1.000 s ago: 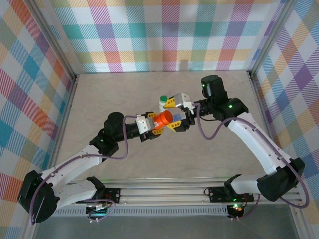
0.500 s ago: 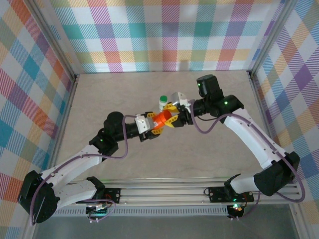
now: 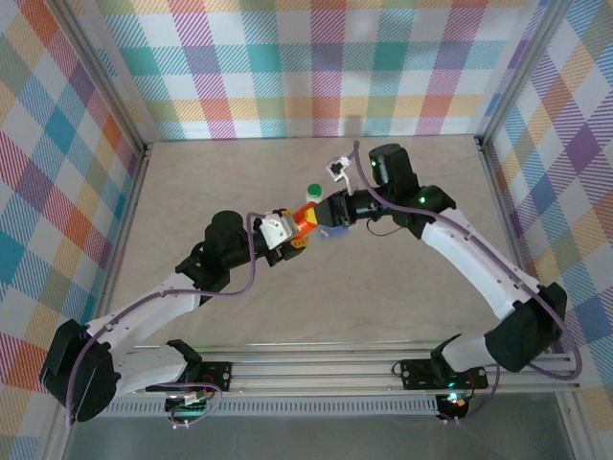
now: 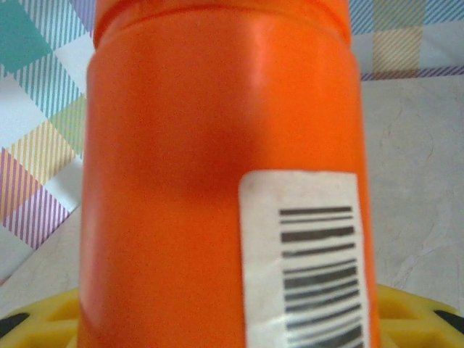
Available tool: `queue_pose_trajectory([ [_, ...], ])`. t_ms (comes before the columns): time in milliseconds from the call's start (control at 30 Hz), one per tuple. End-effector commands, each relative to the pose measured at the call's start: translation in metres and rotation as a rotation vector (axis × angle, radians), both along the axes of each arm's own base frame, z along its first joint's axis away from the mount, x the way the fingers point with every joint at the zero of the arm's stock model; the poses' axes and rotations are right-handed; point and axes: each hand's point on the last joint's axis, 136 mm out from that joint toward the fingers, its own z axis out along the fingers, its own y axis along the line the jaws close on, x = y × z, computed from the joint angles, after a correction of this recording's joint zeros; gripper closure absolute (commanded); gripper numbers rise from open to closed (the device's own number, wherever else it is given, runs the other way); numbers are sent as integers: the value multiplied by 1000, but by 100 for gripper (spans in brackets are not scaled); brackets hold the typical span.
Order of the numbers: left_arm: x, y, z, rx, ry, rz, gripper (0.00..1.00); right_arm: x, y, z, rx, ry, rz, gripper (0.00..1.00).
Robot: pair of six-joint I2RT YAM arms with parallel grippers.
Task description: Sort the pills into containers
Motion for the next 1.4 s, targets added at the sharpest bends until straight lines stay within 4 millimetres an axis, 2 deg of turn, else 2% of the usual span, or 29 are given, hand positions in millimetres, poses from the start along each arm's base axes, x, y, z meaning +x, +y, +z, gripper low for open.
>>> queue_pose_trajectory([
  [0, -11, -18, 49, -80, -149, -86, 97, 67, -30, -22, 8, 104, -483, 85],
  [33, -11, -20, 47, -77, -142, -89, 97, 71, -31, -20, 24, 116, -512, 84],
  [267, -12, -20, 37, -58, -134, -66, 98, 71, -13, 6, 101, 194, -465, 51],
  [333, -13, -19, 35, -62, -130, -66, 98, 73, -18, 11, 80, 154, -484, 45],
  [500, -18, -16, 36, -81, -132, -65, 98, 78, -45, 22, -8, -15, -559, 37],
  [600, -18, -14, 35, -78, -132, -58, 98, 74, -53, 35, -41, -125, -532, 31],
  [667, -19, -12, 36, -78, -136, -54, 98, 55, -40, 54, -25, -260, -360, 28],
  [733, -21, -12, 37, -81, -137, -64, 98, 24, -29, 70, -10, -450, -136, 27],
  [833, -25, -13, 38, -83, -131, -87, 98, -18, -27, 76, -1, -728, 114, 26],
  [933, -27, -14, 37, -81, -128, -95, 98, -46, -28, 73, 4, -908, 275, 23],
  [1100, -33, -17, 38, -88, -124, -133, 98, -73, -22, 54, 36, -952, 534, 22],
  [1233, -40, -20, 40, -88, -116, -175, 98, -76, -18, 42, 39, -972, 621, 23],
  [1367, -43, -20, 41, -83, -114, -189, 98, -69, -17, 36, 7, -984, 617, 23],
])
